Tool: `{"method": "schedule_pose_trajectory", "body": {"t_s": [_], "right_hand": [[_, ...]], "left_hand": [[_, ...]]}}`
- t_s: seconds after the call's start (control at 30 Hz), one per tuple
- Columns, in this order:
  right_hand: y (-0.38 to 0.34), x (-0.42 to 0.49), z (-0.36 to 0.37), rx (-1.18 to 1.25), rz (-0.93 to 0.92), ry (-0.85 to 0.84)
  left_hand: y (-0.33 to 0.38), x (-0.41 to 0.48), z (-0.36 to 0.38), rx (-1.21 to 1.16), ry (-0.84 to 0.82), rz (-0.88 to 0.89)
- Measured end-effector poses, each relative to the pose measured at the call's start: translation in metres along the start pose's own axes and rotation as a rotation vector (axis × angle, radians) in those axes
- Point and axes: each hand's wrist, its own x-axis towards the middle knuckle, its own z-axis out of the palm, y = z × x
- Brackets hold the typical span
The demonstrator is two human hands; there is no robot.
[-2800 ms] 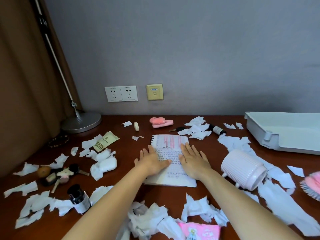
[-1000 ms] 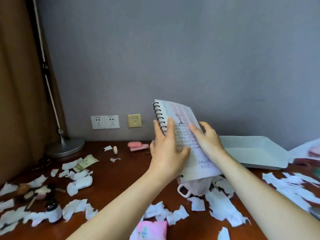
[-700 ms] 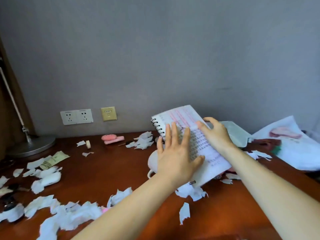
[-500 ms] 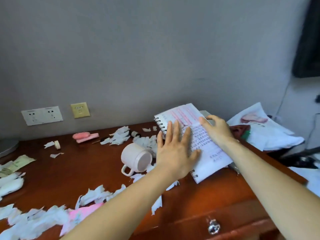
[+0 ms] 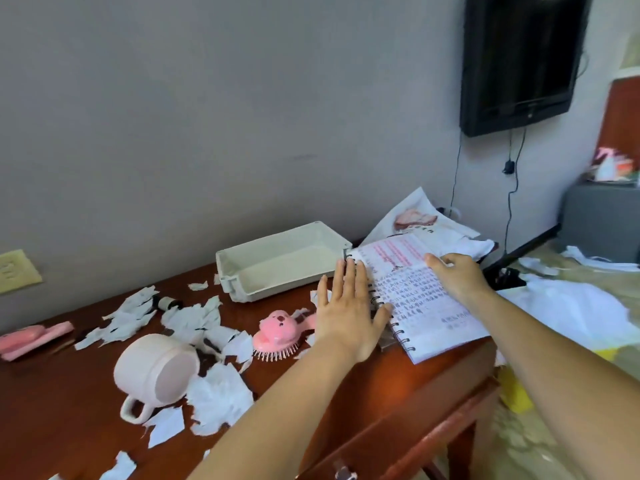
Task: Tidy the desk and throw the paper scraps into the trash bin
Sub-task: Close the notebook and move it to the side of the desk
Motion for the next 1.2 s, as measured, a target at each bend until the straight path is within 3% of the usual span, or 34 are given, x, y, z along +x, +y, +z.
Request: {"method": "schedule_pose_trajectory", "body": {"t_s": [0.27, 0.47, 0.73, 1.2], "right_hand": [[0.039, 0.041, -0.029, -0.14, 0.066, 0.058], [0.055, 0.065, -0.034, -0.167, 0.146, 0.114], [0.062, 0.083, -0.03, -0.265, 0.136, 0.064], [0.033, 0.076, -0.001, -0.546, 0.034, -0.047]], "left_hand": [[0.024, 0.037, 0.036, -0.104, -0.195, -0.11], [0.015, 0.094, 0.038, -0.15, -0.242, -0.05], [0.015, 0.125, 0.066, -0.096, -0.366, 0.019], [-0.014, 0.101, 0.065, -0.104, -0.228, -0.036]]}}
